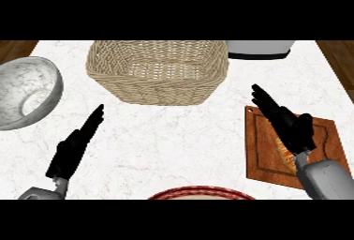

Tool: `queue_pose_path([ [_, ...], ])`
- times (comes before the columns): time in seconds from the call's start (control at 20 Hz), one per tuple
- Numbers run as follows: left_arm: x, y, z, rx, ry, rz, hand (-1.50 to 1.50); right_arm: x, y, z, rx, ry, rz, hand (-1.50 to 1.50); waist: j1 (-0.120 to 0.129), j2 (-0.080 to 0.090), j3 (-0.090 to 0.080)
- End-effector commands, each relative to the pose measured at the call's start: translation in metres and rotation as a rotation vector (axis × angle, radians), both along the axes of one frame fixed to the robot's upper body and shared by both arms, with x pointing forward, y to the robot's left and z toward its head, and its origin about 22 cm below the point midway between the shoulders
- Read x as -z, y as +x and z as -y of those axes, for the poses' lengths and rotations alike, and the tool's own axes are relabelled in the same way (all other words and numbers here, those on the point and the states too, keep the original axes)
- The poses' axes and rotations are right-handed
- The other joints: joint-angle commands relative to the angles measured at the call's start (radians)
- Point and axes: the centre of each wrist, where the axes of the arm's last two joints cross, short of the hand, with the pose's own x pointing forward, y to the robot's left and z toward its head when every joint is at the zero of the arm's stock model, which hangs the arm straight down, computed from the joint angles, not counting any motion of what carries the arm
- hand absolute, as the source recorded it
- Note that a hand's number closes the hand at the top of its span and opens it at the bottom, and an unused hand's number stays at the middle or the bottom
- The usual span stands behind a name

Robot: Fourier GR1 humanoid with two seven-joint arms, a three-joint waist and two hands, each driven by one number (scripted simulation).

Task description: Pick the croissant from the cutting board and place it in the basket

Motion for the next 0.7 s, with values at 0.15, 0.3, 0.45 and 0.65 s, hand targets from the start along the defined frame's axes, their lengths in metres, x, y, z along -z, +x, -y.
queue_pose_path([
  [0.15,-0.022,0.002,-0.001,-0.171,-0.17,0.195,0.0,-0.052,-0.029,0.054,-0.101,-0.17,0.339,1.5,-0.024,-0.001,0.027],
  [0.3,-0.024,0.006,0.006,-0.228,-0.26,0.223,0.0,-0.071,-0.038,0.033,-0.434,-0.353,0.5,1.5,-0.022,-0.016,0.024],
  [0.45,-0.024,0.003,0.005,-0.27,-0.289,0.246,0.0,-0.018,-0.084,0.016,-0.432,-0.412,0.561,-1.5,-0.035,0.0,0.027],
  [0.65,-0.025,-0.006,0.009,-0.296,-0.286,0.28,0.0,0.019,-0.131,0.0,-0.122,-0.462,0.642,-1.5,-0.045,0.003,0.027],
])
